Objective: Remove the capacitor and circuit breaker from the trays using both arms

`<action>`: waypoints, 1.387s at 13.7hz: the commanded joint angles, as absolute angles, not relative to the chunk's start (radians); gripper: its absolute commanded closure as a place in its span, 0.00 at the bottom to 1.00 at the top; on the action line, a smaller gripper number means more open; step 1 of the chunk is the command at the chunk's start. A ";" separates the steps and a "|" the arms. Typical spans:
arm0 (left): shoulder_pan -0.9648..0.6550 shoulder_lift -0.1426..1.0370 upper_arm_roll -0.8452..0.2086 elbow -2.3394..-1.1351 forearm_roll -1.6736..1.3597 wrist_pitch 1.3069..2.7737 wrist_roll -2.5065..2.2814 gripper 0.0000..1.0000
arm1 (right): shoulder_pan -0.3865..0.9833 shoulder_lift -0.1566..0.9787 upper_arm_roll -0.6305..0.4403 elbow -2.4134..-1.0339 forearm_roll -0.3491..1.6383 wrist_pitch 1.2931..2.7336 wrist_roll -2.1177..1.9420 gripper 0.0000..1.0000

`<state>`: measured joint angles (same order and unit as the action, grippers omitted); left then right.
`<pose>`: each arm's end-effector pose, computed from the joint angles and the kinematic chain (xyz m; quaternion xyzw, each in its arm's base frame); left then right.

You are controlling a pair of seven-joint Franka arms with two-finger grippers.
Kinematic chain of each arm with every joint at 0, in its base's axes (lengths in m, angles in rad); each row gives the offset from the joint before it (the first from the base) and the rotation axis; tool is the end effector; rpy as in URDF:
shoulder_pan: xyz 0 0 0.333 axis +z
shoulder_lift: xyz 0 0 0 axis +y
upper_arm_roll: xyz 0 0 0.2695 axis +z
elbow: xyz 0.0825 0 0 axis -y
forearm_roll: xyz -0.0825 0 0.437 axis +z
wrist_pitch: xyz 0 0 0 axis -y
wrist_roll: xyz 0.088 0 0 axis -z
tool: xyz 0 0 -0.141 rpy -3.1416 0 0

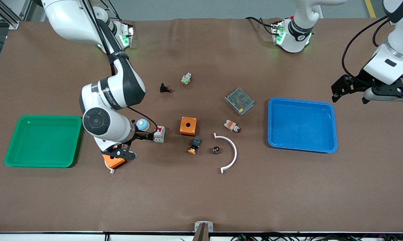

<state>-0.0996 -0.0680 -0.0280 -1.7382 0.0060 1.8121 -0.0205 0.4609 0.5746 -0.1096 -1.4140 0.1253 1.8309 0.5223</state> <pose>0.6091 -0.0778 0.5191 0.9960 -0.0539 0.0710 0.0014 0.6623 0.2667 0.2615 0.9917 -0.0994 -0.0818 0.0064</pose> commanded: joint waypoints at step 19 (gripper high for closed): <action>-0.075 0.021 -0.038 -1.531 0.048 1.683 0.061 0.00 | 0.275 0.230 -0.114 -1.457 0.017 1.595 0.235 0.00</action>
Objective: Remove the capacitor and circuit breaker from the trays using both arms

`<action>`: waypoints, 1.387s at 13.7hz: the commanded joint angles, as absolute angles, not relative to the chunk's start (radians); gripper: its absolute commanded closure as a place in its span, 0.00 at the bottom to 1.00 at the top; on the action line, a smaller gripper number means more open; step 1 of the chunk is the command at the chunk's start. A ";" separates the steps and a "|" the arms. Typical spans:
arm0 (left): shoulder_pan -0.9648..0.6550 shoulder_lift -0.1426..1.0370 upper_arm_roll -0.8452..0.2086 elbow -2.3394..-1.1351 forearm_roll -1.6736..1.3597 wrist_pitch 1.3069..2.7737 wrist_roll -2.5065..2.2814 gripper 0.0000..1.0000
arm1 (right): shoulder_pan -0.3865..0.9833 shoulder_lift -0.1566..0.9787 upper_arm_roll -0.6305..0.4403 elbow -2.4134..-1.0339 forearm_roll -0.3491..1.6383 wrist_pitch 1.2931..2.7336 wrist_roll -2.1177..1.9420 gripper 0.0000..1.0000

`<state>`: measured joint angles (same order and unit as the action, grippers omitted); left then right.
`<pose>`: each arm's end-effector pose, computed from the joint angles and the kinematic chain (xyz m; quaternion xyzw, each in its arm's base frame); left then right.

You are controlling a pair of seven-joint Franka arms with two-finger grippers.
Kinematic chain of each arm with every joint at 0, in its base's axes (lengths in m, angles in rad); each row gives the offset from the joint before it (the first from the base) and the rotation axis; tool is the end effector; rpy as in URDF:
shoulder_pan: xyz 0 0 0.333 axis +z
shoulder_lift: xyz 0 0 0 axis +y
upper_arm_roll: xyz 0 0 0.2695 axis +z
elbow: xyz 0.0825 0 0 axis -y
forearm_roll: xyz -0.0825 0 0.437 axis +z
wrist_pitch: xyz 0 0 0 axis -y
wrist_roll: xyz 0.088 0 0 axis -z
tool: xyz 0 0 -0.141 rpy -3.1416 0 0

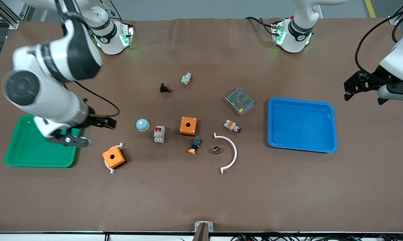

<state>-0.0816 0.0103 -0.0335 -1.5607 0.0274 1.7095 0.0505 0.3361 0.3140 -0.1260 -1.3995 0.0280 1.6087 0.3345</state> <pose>0.6252 -0.0687 0.5566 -0.9940 0.0834 -0.0696 0.0112 0.6611 0.1532 0.4353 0.9968 -0.0613 -0.0478 0.0192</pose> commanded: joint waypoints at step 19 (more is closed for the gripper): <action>-0.077 0.015 -0.038 -1.534 0.048 1.681 0.058 0.00 | 0.032 -0.160 -0.114 -1.783 0.005 1.667 -0.118 0.00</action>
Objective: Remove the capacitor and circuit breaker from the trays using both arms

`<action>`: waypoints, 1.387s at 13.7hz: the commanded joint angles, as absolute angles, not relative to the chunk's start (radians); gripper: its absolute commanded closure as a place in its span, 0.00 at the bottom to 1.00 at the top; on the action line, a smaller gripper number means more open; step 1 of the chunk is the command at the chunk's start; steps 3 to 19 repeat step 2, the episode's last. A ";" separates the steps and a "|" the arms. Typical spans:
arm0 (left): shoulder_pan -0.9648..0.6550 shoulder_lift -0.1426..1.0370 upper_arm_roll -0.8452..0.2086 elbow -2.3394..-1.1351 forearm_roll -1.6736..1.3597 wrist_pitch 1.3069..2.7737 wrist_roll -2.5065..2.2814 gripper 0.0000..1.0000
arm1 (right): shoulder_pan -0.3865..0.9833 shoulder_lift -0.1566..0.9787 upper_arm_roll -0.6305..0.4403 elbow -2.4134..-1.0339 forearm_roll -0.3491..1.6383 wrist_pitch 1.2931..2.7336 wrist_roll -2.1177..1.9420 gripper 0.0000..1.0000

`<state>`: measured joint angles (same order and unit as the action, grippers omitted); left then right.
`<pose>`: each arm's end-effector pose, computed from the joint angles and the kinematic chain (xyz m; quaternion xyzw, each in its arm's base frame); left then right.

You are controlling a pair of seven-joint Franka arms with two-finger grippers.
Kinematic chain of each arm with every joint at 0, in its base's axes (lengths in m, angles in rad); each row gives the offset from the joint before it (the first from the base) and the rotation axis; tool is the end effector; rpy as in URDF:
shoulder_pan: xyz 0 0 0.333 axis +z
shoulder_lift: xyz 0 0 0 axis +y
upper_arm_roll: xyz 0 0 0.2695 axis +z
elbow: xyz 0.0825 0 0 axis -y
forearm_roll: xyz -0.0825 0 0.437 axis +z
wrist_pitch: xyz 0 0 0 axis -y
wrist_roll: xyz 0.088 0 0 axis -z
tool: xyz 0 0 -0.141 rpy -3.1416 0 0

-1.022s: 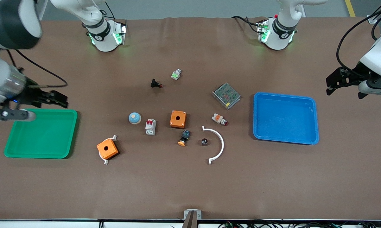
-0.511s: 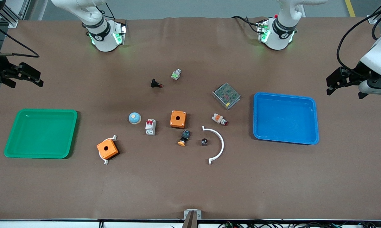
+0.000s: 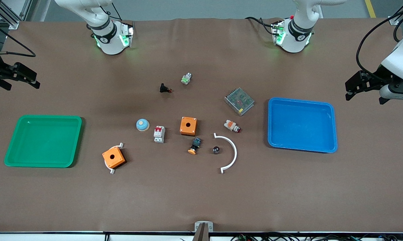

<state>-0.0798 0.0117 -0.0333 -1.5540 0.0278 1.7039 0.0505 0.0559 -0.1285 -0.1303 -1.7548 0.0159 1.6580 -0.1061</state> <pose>0.6252 -0.0673 0.5588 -0.9941 0.0824 -0.0694 0.0115 0.5792 -0.0437 0.5302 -0.9996 -0.0157 -0.0167 0.0148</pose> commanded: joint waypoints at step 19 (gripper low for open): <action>-0.077 0.015 -0.038 -1.534 0.048 1.681 0.058 0.00 | 0.034 -0.158 -0.114 -1.782 0.005 1.667 -0.118 0.00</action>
